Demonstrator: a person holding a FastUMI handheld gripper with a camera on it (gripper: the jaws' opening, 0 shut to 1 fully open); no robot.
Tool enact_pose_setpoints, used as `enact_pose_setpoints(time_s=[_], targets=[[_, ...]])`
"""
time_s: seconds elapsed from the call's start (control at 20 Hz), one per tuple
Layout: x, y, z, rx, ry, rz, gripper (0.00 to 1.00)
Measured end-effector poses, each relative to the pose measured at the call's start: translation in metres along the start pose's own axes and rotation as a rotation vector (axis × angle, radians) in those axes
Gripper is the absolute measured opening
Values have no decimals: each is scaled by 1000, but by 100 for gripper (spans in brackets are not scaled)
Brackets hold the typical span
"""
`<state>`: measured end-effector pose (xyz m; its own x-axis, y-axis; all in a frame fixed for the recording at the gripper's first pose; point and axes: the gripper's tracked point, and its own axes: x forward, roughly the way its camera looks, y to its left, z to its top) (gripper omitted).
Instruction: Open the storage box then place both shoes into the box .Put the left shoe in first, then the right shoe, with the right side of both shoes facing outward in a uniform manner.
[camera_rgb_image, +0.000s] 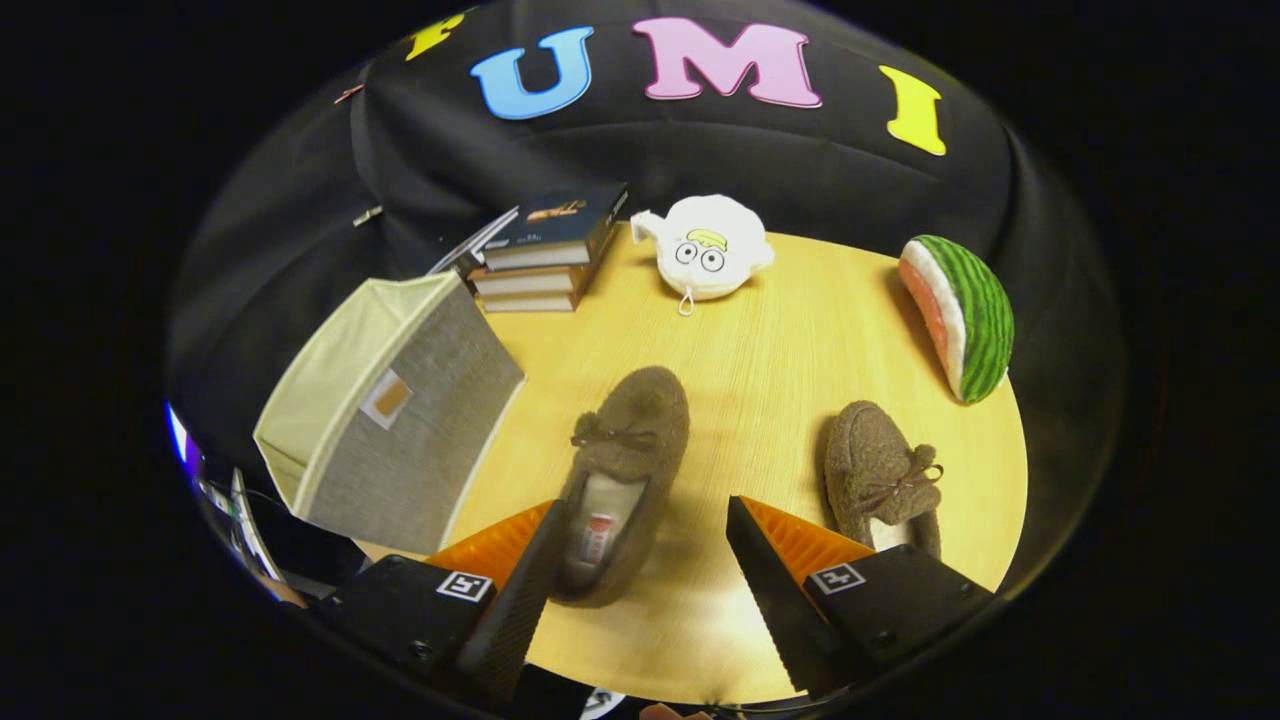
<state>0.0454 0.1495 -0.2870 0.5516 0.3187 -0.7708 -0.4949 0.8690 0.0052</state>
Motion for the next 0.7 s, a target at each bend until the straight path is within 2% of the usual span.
enact_pose_setpoints(time_s=[0.25,0.5,0.65,0.7], targets=[[48,-10,-4,-46,23,-9,99],[83,-17,-6,32,75,-15,97],[91,-4,-9,145,125,20,60],[92,-5,-9,173,131,7,49]])
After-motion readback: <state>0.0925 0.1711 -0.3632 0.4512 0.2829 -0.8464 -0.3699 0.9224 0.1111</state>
